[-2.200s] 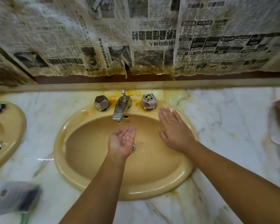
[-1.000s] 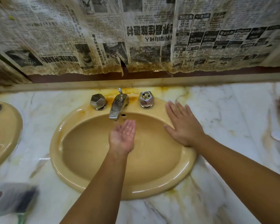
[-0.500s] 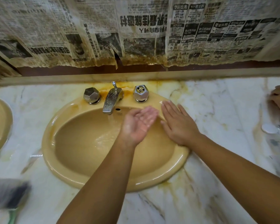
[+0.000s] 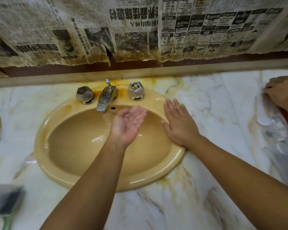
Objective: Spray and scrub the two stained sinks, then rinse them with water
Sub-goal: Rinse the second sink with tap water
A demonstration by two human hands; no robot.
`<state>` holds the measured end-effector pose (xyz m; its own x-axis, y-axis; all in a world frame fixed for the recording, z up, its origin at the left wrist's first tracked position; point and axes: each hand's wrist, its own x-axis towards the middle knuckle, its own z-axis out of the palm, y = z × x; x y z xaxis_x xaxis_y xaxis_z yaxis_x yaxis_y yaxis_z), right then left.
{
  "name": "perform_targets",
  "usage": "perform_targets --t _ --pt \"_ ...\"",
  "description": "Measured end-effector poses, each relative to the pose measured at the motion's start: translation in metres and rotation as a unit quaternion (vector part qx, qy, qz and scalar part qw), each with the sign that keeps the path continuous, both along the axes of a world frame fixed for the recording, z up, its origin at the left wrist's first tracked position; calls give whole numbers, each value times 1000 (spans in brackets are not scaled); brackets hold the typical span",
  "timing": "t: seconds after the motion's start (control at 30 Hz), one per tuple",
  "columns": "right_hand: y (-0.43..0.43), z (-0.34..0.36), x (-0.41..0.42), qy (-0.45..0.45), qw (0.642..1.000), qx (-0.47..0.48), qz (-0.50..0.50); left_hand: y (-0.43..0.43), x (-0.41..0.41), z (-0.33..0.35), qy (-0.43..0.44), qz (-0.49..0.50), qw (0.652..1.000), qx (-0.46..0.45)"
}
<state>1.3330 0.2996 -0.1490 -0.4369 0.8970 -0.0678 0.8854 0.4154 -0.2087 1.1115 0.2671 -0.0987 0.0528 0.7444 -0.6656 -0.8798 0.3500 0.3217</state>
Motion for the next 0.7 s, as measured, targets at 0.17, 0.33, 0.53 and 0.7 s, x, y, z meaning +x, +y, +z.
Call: perform_targets --t 0.17,0.33,0.53,0.7 --pt "-67 -2 34 50 997 2 55 -13 -4 -6 73 -68 993 -67" --pt "-53 -3 35 49 997 -6 53 -6 -44 -9 -15 159 987 -9" --pt "-61 -5 6 53 998 11 -35 -41 21 11 115 -319 941 -4" --pt "-140 -5 -3 32 998 46 0 -74 -2 -5 290 -400 869 -25"
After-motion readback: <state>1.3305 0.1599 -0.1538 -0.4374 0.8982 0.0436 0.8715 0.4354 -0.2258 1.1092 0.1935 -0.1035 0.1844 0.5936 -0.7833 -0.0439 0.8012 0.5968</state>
